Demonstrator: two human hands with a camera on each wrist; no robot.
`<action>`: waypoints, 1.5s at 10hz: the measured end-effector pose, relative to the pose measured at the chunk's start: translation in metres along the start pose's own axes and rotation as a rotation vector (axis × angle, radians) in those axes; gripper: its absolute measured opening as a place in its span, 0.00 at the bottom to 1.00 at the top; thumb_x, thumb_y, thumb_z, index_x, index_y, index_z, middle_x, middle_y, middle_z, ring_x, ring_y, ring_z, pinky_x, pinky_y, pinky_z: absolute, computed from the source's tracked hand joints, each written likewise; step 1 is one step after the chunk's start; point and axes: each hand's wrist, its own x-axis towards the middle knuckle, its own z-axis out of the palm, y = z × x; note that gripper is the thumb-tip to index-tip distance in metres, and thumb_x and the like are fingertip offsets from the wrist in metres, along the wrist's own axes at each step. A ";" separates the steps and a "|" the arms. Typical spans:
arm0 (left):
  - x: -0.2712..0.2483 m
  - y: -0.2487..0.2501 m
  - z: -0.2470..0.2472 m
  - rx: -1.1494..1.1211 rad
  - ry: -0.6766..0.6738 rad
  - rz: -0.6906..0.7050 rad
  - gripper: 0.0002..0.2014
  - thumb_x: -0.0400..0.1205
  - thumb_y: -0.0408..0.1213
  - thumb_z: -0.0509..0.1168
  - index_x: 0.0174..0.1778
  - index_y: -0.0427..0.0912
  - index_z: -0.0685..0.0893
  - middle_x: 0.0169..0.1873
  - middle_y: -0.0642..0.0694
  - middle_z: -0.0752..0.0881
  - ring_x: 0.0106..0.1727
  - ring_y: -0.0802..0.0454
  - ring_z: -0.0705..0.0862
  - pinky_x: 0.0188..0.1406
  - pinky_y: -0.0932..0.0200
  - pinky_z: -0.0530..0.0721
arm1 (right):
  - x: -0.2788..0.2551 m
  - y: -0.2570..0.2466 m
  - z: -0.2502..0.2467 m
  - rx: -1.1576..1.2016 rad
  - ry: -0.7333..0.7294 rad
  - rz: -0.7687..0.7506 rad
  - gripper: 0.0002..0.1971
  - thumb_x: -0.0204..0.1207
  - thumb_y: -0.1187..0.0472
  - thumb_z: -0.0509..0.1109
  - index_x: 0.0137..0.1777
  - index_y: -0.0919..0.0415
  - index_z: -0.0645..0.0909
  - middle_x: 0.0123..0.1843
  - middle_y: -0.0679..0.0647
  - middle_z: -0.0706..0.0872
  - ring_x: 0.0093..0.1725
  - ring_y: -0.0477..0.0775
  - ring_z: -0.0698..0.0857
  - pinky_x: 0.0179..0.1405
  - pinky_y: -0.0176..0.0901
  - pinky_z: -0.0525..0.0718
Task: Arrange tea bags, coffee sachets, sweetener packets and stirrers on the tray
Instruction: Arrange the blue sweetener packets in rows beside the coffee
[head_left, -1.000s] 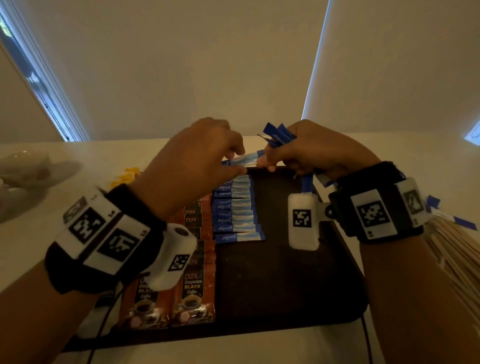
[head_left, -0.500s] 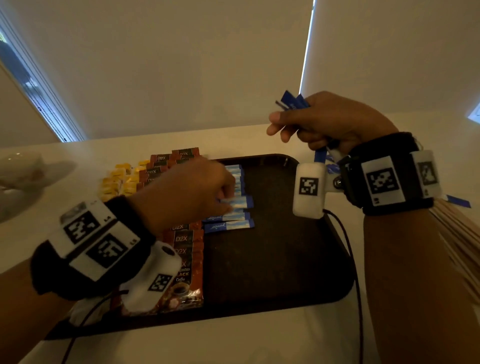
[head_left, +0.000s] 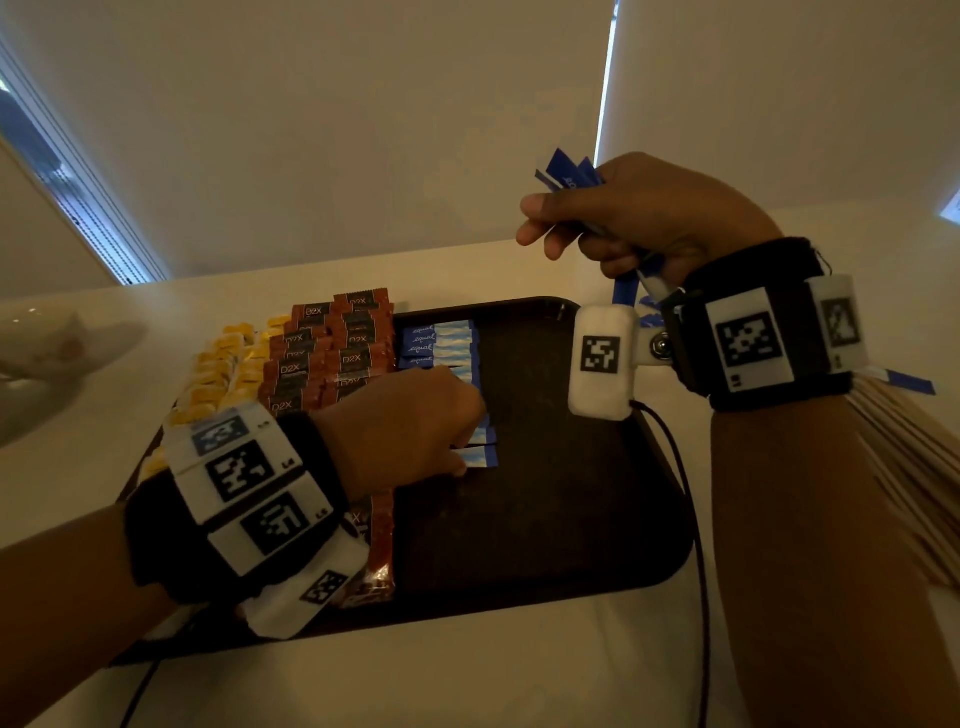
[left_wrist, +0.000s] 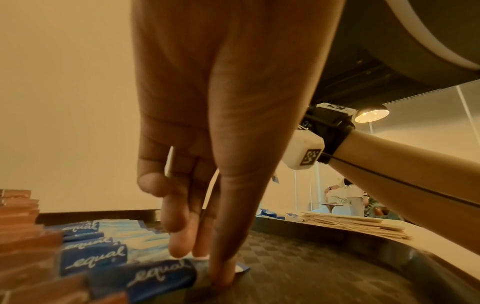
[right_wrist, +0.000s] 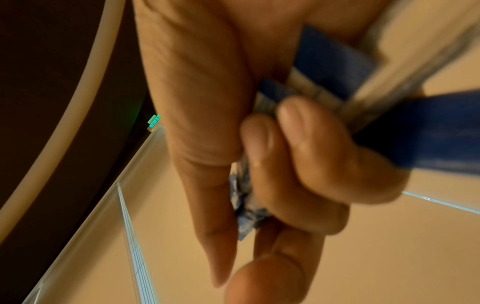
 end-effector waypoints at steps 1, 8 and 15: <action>0.001 0.002 -0.002 -0.034 -0.001 -0.015 0.13 0.81 0.49 0.64 0.55 0.44 0.79 0.53 0.51 0.78 0.52 0.57 0.77 0.45 0.66 0.72 | 0.002 0.002 0.001 0.016 -0.017 0.003 0.13 0.77 0.51 0.69 0.46 0.62 0.86 0.32 0.49 0.85 0.16 0.41 0.65 0.14 0.27 0.64; 0.004 -0.007 -0.008 -0.158 -0.089 -0.020 0.14 0.78 0.43 0.70 0.52 0.35 0.85 0.52 0.43 0.85 0.51 0.52 0.84 0.46 0.67 0.79 | 0.004 0.002 0.007 0.411 -0.233 -0.095 0.13 0.82 0.52 0.61 0.44 0.60 0.82 0.29 0.46 0.78 0.14 0.42 0.63 0.12 0.26 0.62; 0.010 -0.007 -0.034 -0.308 0.263 -0.049 0.12 0.81 0.48 0.63 0.52 0.44 0.82 0.44 0.52 0.83 0.39 0.63 0.80 0.34 0.73 0.75 | 0.006 0.000 0.011 0.528 -0.317 -0.137 0.15 0.82 0.53 0.58 0.41 0.59 0.82 0.27 0.46 0.78 0.13 0.42 0.63 0.12 0.27 0.60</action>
